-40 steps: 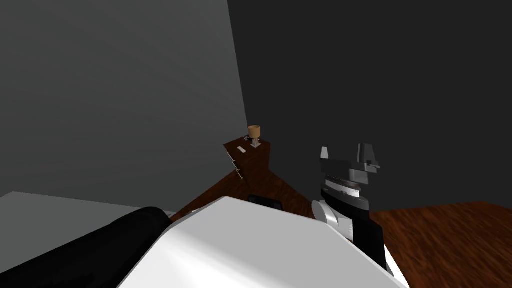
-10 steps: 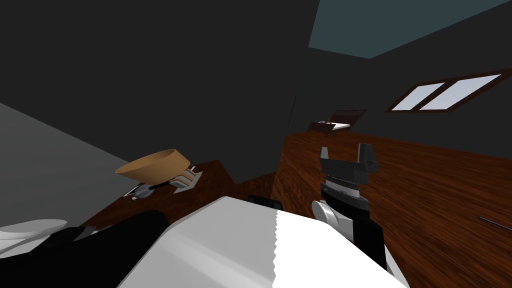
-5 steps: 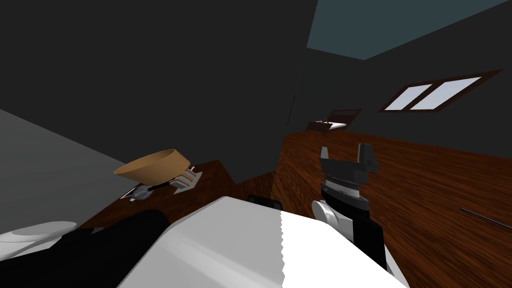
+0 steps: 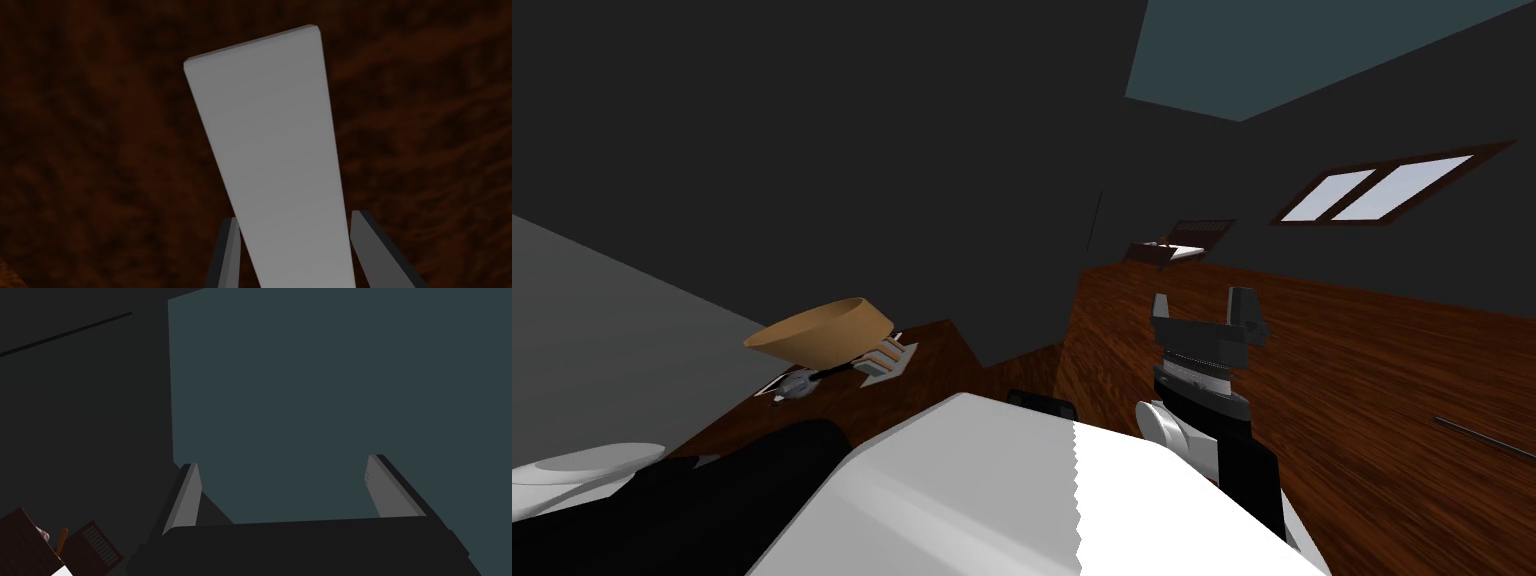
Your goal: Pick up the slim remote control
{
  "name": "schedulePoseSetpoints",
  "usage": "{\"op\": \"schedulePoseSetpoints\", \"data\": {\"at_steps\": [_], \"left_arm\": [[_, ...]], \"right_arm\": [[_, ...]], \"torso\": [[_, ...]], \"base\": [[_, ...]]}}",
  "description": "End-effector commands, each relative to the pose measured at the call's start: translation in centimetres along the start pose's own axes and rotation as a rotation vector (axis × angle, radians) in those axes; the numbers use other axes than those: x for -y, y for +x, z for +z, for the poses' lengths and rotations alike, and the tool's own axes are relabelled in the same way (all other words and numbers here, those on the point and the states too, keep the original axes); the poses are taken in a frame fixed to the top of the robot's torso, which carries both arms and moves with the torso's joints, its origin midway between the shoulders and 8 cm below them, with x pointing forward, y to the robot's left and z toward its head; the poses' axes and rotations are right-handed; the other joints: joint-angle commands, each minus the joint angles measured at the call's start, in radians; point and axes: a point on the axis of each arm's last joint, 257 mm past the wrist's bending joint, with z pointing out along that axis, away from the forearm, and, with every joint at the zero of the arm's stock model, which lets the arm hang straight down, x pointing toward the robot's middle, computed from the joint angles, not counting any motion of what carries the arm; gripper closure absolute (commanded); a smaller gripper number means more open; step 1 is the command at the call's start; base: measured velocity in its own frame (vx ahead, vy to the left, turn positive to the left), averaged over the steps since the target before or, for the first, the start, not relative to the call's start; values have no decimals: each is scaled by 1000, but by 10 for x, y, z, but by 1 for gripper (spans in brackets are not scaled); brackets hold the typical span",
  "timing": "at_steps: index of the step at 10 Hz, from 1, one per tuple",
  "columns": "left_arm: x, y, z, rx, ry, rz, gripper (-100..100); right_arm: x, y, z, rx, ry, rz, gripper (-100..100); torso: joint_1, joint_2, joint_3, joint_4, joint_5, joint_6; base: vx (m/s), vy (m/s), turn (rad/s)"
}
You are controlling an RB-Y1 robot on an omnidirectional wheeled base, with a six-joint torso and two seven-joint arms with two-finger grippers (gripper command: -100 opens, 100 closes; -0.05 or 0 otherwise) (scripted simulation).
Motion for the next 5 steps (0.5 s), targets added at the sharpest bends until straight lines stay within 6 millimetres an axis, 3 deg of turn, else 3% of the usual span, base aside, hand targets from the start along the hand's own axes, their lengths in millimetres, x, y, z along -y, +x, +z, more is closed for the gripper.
{"op": "schedulePoseSetpoints", "data": {"at_steps": [1,2,4,5], "left_arm": [[0,0,0,0,0,0,0],[-1,6,-12,-2,8,9,100],[-1,8,-14,-5,8,9,100],[-1,8,-15,-4,9,11,0]], "right_arm": [[0,0,0,0,0,0,0],[0,0,0,0,0,0,0],[0,0,0,0,0,0,0],[0,0,0,0,0,0,0]], "torso": [[0,0,0,0,0,0],[0,0,0,0,0,0],[-2,-3,-2,-1,-1,0],[-2,-2,-2,-1,-1,0]], "base": [[0,0,0],[34,-8,79],[40,-24,48],[0,0,0]]}}
